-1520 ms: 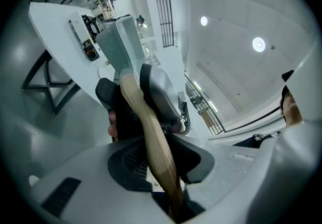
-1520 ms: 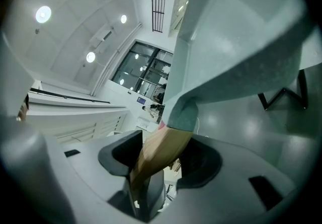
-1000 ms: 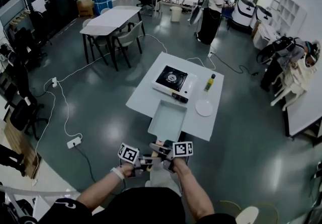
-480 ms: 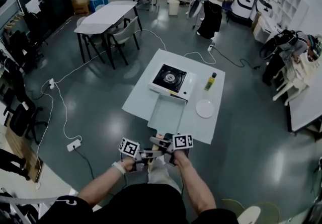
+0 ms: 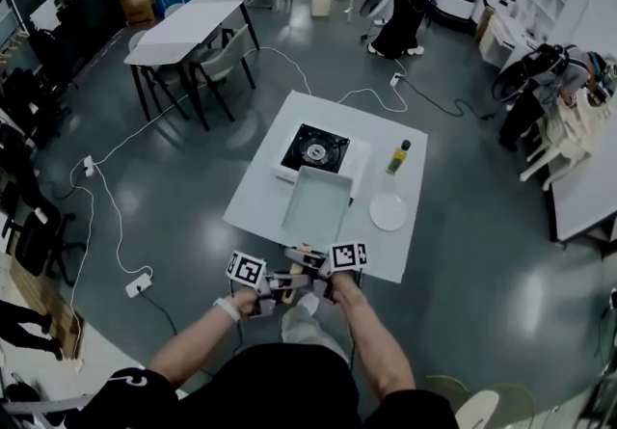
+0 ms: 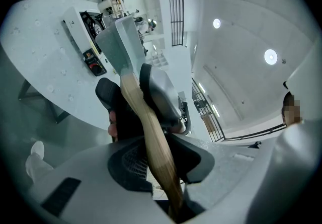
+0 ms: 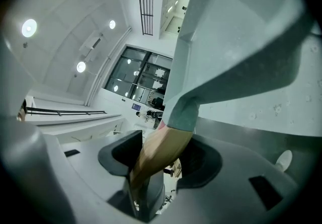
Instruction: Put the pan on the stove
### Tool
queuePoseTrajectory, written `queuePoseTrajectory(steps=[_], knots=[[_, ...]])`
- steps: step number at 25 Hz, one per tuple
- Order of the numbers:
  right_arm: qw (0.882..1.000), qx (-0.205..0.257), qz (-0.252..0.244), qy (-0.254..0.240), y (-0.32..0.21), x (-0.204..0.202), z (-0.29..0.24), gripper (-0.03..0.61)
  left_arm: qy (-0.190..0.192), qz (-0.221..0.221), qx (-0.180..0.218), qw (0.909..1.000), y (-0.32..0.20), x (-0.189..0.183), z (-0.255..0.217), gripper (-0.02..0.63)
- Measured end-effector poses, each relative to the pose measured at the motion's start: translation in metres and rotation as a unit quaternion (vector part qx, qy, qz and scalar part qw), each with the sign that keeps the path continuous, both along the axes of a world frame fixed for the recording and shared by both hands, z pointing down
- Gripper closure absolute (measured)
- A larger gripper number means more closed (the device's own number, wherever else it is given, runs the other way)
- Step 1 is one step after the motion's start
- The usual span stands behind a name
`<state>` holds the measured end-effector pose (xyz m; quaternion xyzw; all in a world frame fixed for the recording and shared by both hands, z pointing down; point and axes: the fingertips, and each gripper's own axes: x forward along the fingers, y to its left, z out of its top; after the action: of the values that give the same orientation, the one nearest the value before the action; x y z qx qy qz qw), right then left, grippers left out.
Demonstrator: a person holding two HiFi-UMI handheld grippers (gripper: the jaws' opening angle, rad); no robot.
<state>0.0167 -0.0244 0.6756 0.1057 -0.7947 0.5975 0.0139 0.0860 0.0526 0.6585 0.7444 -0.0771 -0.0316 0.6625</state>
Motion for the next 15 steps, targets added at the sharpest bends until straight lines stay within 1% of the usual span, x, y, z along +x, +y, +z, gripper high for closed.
queuePoseTrajectory(steps=[1,2,4,5,7,9,10,11,13,15], knots=[[1.0,0.001,0.0,-0.002,-0.007,0.0,-0.001,0.374,-0.002,0.001,0.002,1.0,-0.007,0.0,0.0,0.525],[1.0,0.003,0.0,-0.007,-0.013,-0.001,-0.003,0.374,-0.005,0.005,0.016,0.9999,-0.014,-0.001,-0.001,0.525],[0.999,0.018,-0.007,-0.036,-0.025,-0.004,-0.013,0.374,-0.008,0.018,0.069,0.9974,-0.032,0.001,-0.003,0.525],[0.999,0.025,-0.01,-0.047,-0.031,-0.005,-0.016,0.374,-0.007,0.022,0.083,0.9963,-0.04,0.001,-0.004,0.525],[1.0,0.008,0.002,-0.016,-0.043,0.001,-0.004,0.374,-0.011,0.024,0.077,0.9967,-0.051,0.001,-0.002,0.525],[1.0,-0.003,0.011,0.004,-0.053,0.005,0.003,0.374,-0.016,0.031,0.102,0.9942,-0.063,0.001,-0.001,0.525],[1.0,-0.006,0.013,0.008,-0.058,0.006,0.004,0.374,-0.015,0.033,0.102,0.9942,-0.067,0.001,-0.001,0.525],[1.0,-0.009,0.015,0.012,-0.062,0.007,0.005,0.374,-0.014,0.032,0.088,0.9955,-0.07,0.001,0.0,0.525],[1.0,-0.011,0.017,0.016,-0.071,0.009,0.006,0.374,-0.012,0.028,0.054,0.9981,-0.077,0.003,0.002,0.525],[1.0,-0.008,0.016,0.013,-0.081,0.01,0.008,0.374,-0.002,0.024,0.018,0.9996,-0.082,0.005,0.004,0.525]])
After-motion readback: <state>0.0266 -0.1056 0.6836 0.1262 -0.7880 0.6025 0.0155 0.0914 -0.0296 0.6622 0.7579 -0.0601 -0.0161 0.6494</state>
